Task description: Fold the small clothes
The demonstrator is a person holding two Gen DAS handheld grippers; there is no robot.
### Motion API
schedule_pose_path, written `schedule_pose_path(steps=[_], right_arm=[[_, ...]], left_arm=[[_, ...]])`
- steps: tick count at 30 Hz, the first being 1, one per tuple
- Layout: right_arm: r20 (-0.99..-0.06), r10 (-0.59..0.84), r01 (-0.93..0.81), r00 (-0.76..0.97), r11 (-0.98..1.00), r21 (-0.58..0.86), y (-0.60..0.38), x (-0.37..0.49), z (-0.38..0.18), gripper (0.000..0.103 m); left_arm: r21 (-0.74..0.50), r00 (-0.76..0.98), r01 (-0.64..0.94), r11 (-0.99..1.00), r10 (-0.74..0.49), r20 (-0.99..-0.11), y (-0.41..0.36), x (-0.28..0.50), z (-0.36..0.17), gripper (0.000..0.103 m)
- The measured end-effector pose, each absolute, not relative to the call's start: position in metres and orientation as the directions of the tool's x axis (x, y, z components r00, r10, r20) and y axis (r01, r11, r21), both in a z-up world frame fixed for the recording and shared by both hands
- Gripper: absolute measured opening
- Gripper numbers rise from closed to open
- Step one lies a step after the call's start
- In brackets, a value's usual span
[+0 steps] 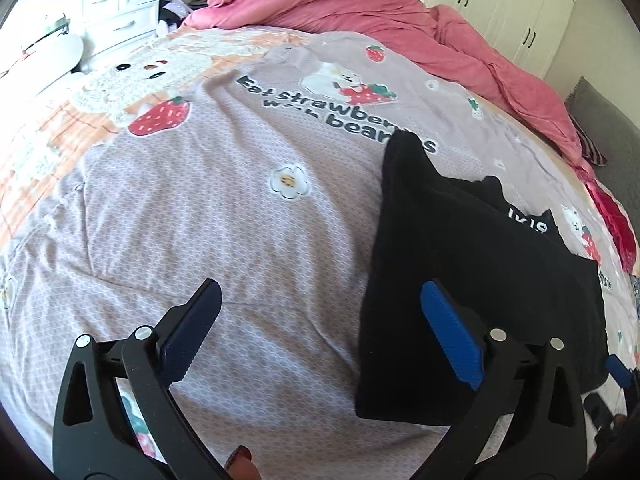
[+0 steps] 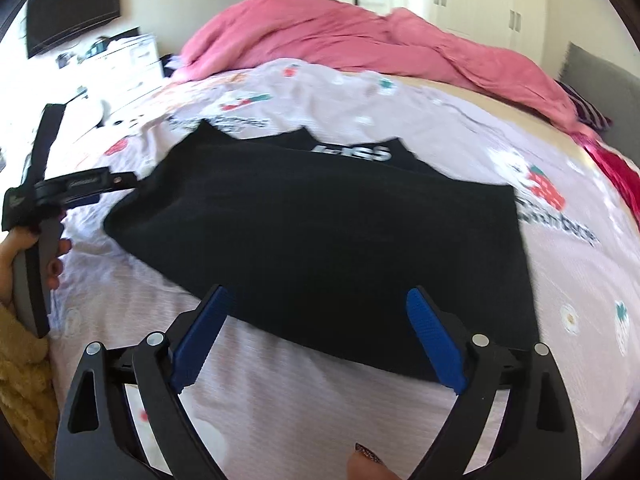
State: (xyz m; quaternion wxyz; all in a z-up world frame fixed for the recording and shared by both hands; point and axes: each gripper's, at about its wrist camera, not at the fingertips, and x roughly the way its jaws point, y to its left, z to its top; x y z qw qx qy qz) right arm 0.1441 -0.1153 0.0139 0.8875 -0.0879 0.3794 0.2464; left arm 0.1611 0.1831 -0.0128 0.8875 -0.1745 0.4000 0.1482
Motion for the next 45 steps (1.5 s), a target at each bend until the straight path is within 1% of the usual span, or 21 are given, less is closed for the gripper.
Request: schedule_pose_path(steps=[5, 11, 18, 19, 20, 24, 31, 35, 36, 37, 38, 39, 40, 41, 42, 43, 44, 45], right_arm=[[-0.716, 0.392, -0.575, 0.577, 0.818, -0.017, -0.076, 0.137, 0.012, 0.090], [-0.730, 0.388, -0.660, 0.562, 0.743, -0.113, -0.023, 0.130, 0.001, 0.091], [-0.752, 0.339, -0.697, 0.565, 0.684, -0.215, 0.024, 0.134, -0.020, 0.091], [-0.751, 0.332, -0.698, 0.571, 0.677, -0.231, 0.028, 0.135, -0.023, 0.092], [-0.746, 0.327, -0.699, 0.579, 0.670, -0.249, 0.034, 0.135, -0.025, 0.095], [-0.719, 0.302, -0.684, 0.626, 0.655, -0.321, 0.055, 0.141, -0.033, 0.096], [-0.713, 0.301, -0.680, 0.633, 0.657, -0.326, 0.075, 0.164, -0.038, 0.096], [-0.692, 0.303, -0.669, 0.655, 0.659, -0.345, 0.080, 0.171, -0.037, 0.094], [-0.681, 0.305, -0.664, 0.666, 0.659, -0.354, 0.079, 0.169, -0.037, 0.092], [-0.664, 0.318, -0.664, 0.677, 0.654, -0.364, 0.079, 0.167, -0.035, 0.082], [-0.655, 0.334, -0.670, 0.678, 0.647, -0.363, 0.079, 0.165, -0.033, 0.075], [-0.649, 0.342, -0.672, 0.680, 0.646, -0.364, 0.078, 0.162, -0.032, 0.071], [-0.636, 0.354, -0.672, 0.686, 0.645, -0.365, 0.076, 0.160, -0.030, 0.061], [-0.628, 0.371, -0.678, 0.684, 0.641, -0.360, 0.074, 0.158, -0.028, 0.048], [-0.623, 0.381, -0.682, 0.683, 0.639, -0.356, 0.072, 0.155, -0.027, 0.041], [-0.616, 0.396, -0.687, 0.681, 0.638, -0.349, 0.068, 0.154, -0.024, 0.025], [-0.610, 0.415, -0.694, 0.675, 0.636, -0.337, 0.065, 0.153, -0.022, 0.011], [-0.599, 0.421, -0.691, 0.681, 0.642, -0.334, 0.061, 0.150, -0.019, 0.011]], left_arm=[[-0.183, 0.631, -0.423, 0.887, 0.144, -0.762, 0.191, 0.160, -0.012, 0.094], [-0.170, 0.611, -0.456, 0.873, 0.169, -0.773, 0.204, 0.160, -0.014, 0.094], [-0.179, 0.605, -0.475, 0.862, 0.172, -0.777, 0.212, 0.161, -0.016, 0.094], [-0.180, 0.604, -0.478, 0.860, 0.173, -0.778, 0.214, 0.161, -0.016, 0.094], [-0.181, 0.603, -0.480, 0.858, 0.174, -0.779, 0.215, 0.162, -0.016, 0.094], [-0.189, 0.605, -0.490, 0.851, 0.176, -0.776, 0.220, 0.162, -0.014, 0.094], [-0.185, 0.594, -0.502, 0.845, 0.181, -0.784, 0.224, 0.172, -0.014, 0.094], [-0.214, 0.608, -0.494, 0.843, 0.159, -0.778, 0.225, 0.181, -0.010, 0.094], [-0.221, 0.611, -0.493, 0.841, 0.154, -0.776, 0.225, 0.182, -0.010, 0.094], [-0.235, 0.615, -0.489, 0.840, 0.141, -0.776, 0.225, 0.185, -0.009, 0.094], [-0.243, 0.616, -0.486, 0.840, 0.132, -0.776, 0.225, 0.187, -0.009, 0.094], [-0.248, 0.617, -0.485, 0.838, 0.127, -0.777, 0.224, 0.190, -0.009, 0.094], [-0.254, 0.619, -0.479, 0.841, 0.117, -0.777, 0.223, 0.194, -0.007, 0.094], [-0.257, 0.621, -0.468, 0.845, 0.108, -0.776, 0.221, 0.199, -0.005, 0.094], [-0.259, 0.624, -0.461, 0.849, 0.102, -0.775, 0.220, 0.204, -0.003, 0.094], [-0.262, 0.628, -0.448, 0.855, 0.093, -0.772, 0.218, 0.210, 0.000, 0.094], [-0.265, 0.630, -0.433, 0.862, 0.079, -0.773, 0.215, 0.217, 0.002, 0.094], [-0.269, 0.629, -0.416, 0.869, 0.061, -0.775, 0.213, 0.223, 0.004, 0.094]])
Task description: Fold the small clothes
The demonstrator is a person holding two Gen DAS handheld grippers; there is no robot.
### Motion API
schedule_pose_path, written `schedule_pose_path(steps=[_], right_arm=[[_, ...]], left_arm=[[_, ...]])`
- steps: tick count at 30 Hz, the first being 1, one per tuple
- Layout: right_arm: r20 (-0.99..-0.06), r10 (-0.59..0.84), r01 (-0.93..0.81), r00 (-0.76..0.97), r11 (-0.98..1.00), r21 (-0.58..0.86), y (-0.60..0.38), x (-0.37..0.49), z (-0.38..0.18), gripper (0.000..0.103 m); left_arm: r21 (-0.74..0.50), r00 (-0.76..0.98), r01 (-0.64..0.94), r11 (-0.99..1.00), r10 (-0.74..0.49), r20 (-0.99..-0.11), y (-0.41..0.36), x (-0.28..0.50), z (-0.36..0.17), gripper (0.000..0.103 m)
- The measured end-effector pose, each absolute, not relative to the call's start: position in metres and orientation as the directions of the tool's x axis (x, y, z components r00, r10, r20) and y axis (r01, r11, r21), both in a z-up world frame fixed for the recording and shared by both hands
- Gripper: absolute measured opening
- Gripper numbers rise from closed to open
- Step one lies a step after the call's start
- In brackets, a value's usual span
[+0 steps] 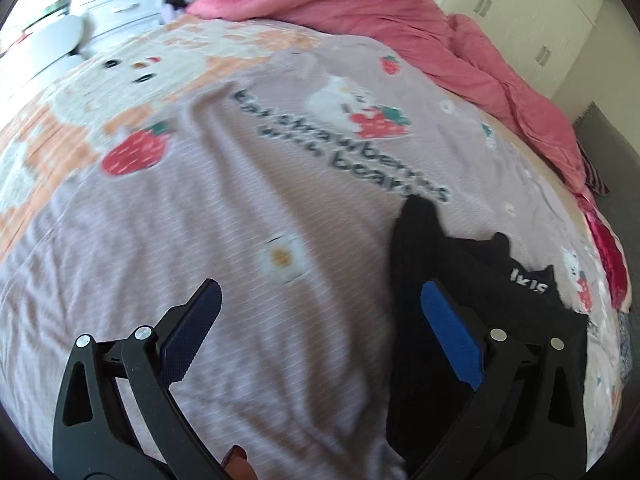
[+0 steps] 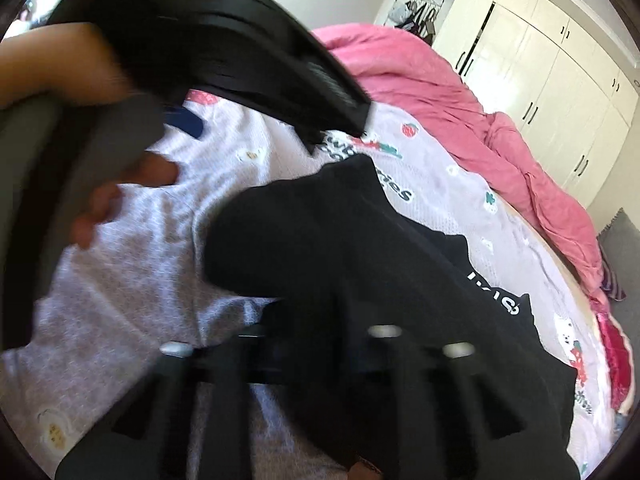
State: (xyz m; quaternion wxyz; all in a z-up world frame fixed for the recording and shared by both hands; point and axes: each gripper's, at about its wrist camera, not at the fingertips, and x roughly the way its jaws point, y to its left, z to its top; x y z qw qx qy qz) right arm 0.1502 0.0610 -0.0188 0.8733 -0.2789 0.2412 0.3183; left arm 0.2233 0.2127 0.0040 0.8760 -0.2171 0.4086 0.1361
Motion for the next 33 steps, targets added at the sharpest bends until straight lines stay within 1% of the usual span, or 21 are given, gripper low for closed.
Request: schedule_pose_path(steps=[3, 8, 10, 14, 17, 18, 19, 21, 23, 25, 27, 28, 29, 30, 31, 33], right_arm=[[-0.585, 0.442, -0.693, 0.680, 0.649, -0.315, 0.054, 0.149, -0.012, 0.010], [-0.566, 0.456, -0.683, 0.687, 0.672, -0.288, 0.039, 0.148, -0.002, 0.010], [-0.559, 0.463, -0.678, 0.688, 0.684, -0.268, 0.035, 0.148, 0.002, 0.010], [-0.558, 0.475, -0.678, 0.680, 0.698, -0.232, 0.029, 0.145, 0.005, 0.010], [-0.558, 0.478, -0.675, 0.679, 0.705, -0.217, 0.027, 0.143, 0.005, 0.010], [-0.557, 0.477, -0.672, 0.680, 0.709, -0.214, 0.027, 0.142, 0.005, 0.010], [-0.556, 0.476, -0.670, 0.682, 0.711, -0.214, 0.027, 0.140, 0.005, 0.010], [-0.551, 0.471, -0.663, 0.689, 0.717, -0.215, 0.028, 0.138, 0.005, 0.010], [-0.546, 0.466, -0.655, 0.696, 0.724, -0.217, 0.028, 0.132, 0.004, 0.010], [-0.542, 0.465, -0.649, 0.700, 0.730, -0.213, 0.027, 0.132, 0.004, 0.009], [-0.542, 0.465, -0.646, 0.700, 0.736, -0.203, 0.025, 0.134, 0.004, 0.009], [-0.539, 0.467, -0.643, 0.701, 0.740, -0.195, 0.023, 0.134, 0.005, 0.009], [-0.534, 0.469, -0.640, 0.703, 0.745, -0.188, 0.021, 0.133, 0.006, 0.009], [-0.531, 0.470, -0.636, 0.706, 0.751, -0.181, 0.019, 0.133, 0.007, 0.009], [-0.531, 0.472, -0.635, 0.704, 0.753, -0.174, 0.018, 0.136, 0.008, 0.009], [-0.525, 0.471, -0.628, 0.710, 0.760, -0.168, 0.014, 0.134, 0.009, 0.009]], left_arm=[[-0.310, 0.628, -0.363, 0.879, -0.016, -0.778, 0.205, 0.241, 0.005, 0.094], [-0.476, 0.648, -0.277, 0.835, -0.203, -0.734, 0.199, 0.255, -0.007, 0.094], [-0.491, 0.636, -0.245, 0.836, -0.243, -0.732, 0.195, 0.261, -0.012, 0.094], [-0.509, 0.627, -0.224, 0.831, -0.277, -0.728, 0.195, 0.265, -0.017, 0.094], [-0.577, 0.634, -0.202, 0.791, -0.343, -0.693, 0.196, 0.266, -0.022, 0.093], [-0.591, 0.634, -0.204, 0.781, -0.355, -0.687, 0.196, 0.267, -0.024, 0.092], [-0.599, 0.631, -0.209, 0.773, -0.361, -0.687, 0.196, 0.267, -0.026, 0.083], [-0.598, 0.623, -0.215, 0.772, -0.363, -0.693, 0.193, 0.268, -0.028, 0.070], [-0.597, 0.618, -0.209, 0.775, -0.368, -0.695, 0.189, 0.268, -0.028, 0.065], [-0.598, 0.614, -0.195, 0.777, -0.379, -0.693, 0.186, 0.269, -0.028, 0.055], [-0.596, 0.605, -0.185, 0.781, -0.387, -0.696, 0.181, 0.271, -0.028, 0.050], [-0.595, 0.599, -0.179, 0.784, -0.393, -0.698, 0.178, 0.272, -0.030, 0.043], [-0.589, 0.592, -0.174, 0.790, -0.394, -0.703, 0.174, 0.273, -0.031, 0.039], [-0.586, 0.592, -0.169, 0.792, -0.394, -0.703, 0.171, 0.273, -0.032, 0.027], [-0.584, 0.594, -0.164, 0.795, -0.394, -0.702, 0.168, 0.273, -0.032, 0.020], [-0.573, 0.602, -0.158, 0.804, -0.381, -0.702, 0.165, 0.271, -0.028, 0.016]])
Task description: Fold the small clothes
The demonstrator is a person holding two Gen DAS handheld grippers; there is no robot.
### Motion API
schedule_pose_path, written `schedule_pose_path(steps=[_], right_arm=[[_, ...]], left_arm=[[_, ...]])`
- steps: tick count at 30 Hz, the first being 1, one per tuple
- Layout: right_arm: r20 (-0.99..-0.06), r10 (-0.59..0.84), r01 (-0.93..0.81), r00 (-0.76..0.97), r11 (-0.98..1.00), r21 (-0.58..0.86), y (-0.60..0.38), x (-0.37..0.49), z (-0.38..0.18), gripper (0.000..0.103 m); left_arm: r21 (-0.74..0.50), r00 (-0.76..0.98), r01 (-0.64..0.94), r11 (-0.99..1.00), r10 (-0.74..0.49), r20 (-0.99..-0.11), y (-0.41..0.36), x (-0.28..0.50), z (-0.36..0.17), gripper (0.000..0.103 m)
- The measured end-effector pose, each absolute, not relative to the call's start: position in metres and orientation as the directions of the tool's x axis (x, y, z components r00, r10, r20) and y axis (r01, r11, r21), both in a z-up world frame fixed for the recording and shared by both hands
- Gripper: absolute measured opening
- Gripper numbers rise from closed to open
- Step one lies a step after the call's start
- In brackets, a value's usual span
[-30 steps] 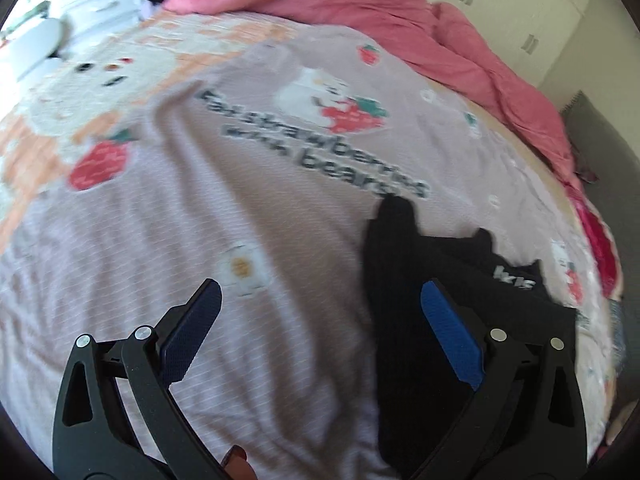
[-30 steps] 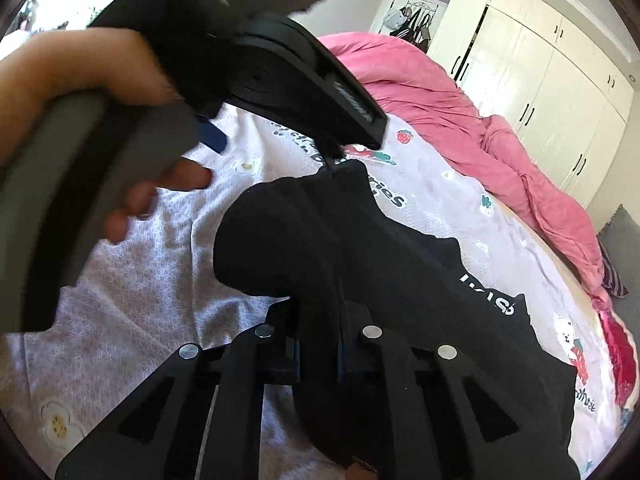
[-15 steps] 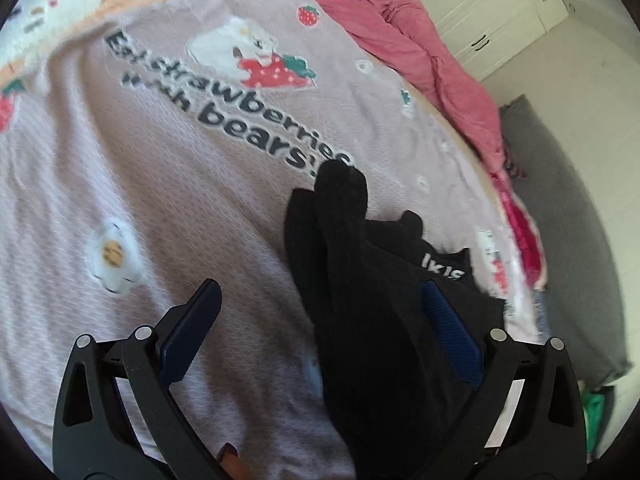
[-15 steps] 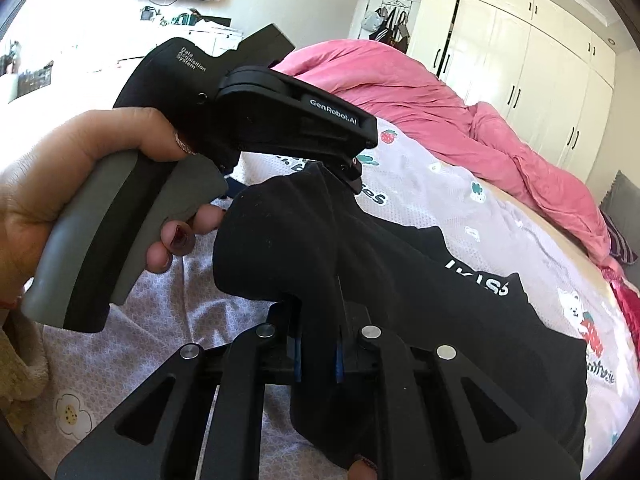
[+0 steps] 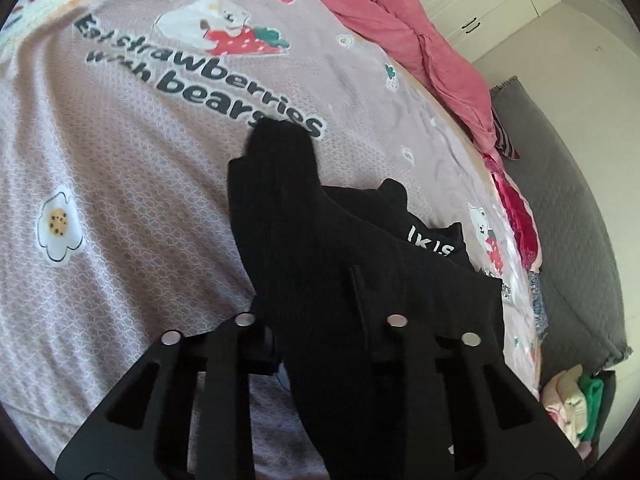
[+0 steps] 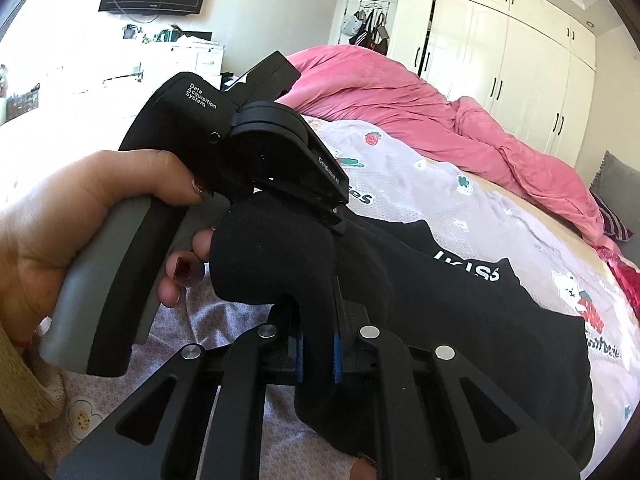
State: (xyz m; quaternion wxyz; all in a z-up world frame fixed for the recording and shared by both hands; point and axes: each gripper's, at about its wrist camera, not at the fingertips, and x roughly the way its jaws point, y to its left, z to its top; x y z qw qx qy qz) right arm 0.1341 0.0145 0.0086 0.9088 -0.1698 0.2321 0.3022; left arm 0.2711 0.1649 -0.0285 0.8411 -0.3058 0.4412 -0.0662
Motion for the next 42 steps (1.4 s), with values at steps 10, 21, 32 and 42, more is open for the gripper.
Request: schedule_pose_path(steps=[10, 21, 32, 42], right_arm=[[-0.445, 0.453, -0.563, 0.773, 0.813, -0.150, -0.019, 0.118, 0.021, 0.007], [-0.415, 0.421, -0.484, 0.806, 0.874, -0.052, -0.081, 0.117, 0.035, 0.007], [-0.405, 0.377, -0.417, 0.833, 0.909, -0.013, -0.135, 0.117, 0.033, 0.007], [-0.433, 0.352, -0.369, 0.829, 0.928, 0.049, -0.175, 0.122, 0.020, 0.007]], left_arm=[[-0.556, 0.664, -0.078, 0.827, -0.374, -0.648, 0.137, 0.252, 0.008, 0.012], [-0.564, 0.687, -0.022, 0.825, -0.398, -0.608, 0.083, 0.241, 0.030, 0.012], [-0.535, 0.662, 0.029, 0.845, -0.417, -0.622, 0.015, 0.252, 0.040, 0.012], [-0.485, 0.628, 0.045, 0.873, -0.403, -0.666, -0.036, 0.266, 0.032, 0.012]])
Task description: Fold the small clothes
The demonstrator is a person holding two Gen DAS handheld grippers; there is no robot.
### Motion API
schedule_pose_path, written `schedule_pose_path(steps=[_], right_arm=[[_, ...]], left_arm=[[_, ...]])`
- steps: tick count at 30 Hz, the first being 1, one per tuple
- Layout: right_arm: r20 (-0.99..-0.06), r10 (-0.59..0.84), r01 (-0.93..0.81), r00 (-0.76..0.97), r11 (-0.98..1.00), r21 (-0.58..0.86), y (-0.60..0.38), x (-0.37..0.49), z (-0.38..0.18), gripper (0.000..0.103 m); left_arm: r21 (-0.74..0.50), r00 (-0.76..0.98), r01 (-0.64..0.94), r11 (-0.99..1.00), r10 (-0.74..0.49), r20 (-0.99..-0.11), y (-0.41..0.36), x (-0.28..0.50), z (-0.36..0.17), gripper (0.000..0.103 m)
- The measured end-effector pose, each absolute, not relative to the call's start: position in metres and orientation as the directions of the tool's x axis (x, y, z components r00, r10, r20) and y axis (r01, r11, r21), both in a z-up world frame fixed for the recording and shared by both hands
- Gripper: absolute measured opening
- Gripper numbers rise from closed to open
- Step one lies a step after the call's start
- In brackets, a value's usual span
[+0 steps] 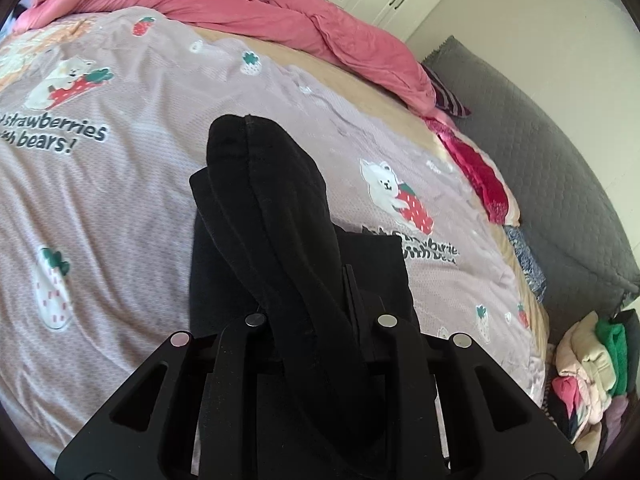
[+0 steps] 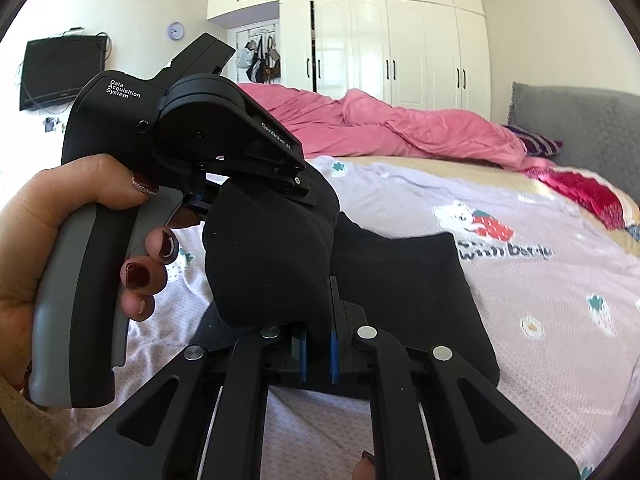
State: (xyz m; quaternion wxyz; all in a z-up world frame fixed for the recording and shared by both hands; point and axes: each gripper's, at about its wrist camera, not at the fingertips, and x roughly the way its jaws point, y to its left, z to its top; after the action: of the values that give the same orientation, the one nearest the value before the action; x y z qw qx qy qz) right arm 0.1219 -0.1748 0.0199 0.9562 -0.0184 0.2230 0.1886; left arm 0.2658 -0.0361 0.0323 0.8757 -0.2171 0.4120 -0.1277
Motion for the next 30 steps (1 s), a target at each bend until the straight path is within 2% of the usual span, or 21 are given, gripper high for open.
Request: schedule_pose_path(steps=[5, 17, 20, 21, 22, 24, 26, 27, 30], right_arm=[[-0.448, 0.352, -0.344, 0.822, 0.933, 0.102, -0.192, 0.124, 0.015, 0.007], [-0.508, 0.403, -0.285, 0.762, 0.912, 0.296, -0.224, 0.136, 0.001, 0.007], [-0.515, 0.414, -0.264, 0.751, 0.903, 0.339, -0.231, 0.139, -0.003, 0.007], [-0.518, 0.420, -0.255, 0.745, 0.897, 0.361, -0.234, 0.141, -0.006, 0.007], [-0.520, 0.425, -0.246, 0.741, 0.892, 0.379, -0.238, 0.143, -0.008, 0.008], [-0.530, 0.457, -0.222, 0.715, 0.866, 0.448, -0.247, 0.148, -0.016, 0.010], [-0.557, 0.487, -0.148, 0.673, 0.826, 0.543, -0.263, 0.157, -0.033, 0.018], [-0.561, 0.509, -0.115, 0.653, 0.798, 0.591, -0.270, 0.161, -0.041, 0.018], [-0.498, 0.615, -0.065, 0.611, 0.666, 0.743, -0.291, 0.165, -0.055, 0.021]], left_arm=[[-0.465, 0.607, 0.059, 0.883, -0.402, -0.686, -0.058, 0.274, 0.029, 0.012], [-0.453, 0.549, 0.064, 0.889, -0.411, -0.728, -0.095, 0.298, 0.010, 0.022], [-0.454, 0.537, 0.072, 0.888, -0.418, -0.733, -0.104, 0.303, 0.006, 0.034], [-0.464, 0.538, 0.081, 0.882, -0.431, -0.725, -0.108, 0.304, 0.006, 0.044], [-0.480, 0.541, 0.094, 0.872, -0.449, -0.711, -0.110, 0.305, 0.006, 0.063], [-0.545, 0.544, 0.113, 0.831, -0.511, -0.666, -0.110, 0.305, 0.008, 0.077], [-0.608, 0.565, 0.124, 0.784, -0.560, -0.606, -0.100, 0.298, 0.015, 0.077], [-0.611, 0.578, 0.123, 0.782, -0.557, -0.596, -0.095, 0.295, 0.018, 0.077], [-0.536, 0.618, 0.090, 0.839, -0.469, -0.631, -0.076, 0.277, 0.024, 0.077]])
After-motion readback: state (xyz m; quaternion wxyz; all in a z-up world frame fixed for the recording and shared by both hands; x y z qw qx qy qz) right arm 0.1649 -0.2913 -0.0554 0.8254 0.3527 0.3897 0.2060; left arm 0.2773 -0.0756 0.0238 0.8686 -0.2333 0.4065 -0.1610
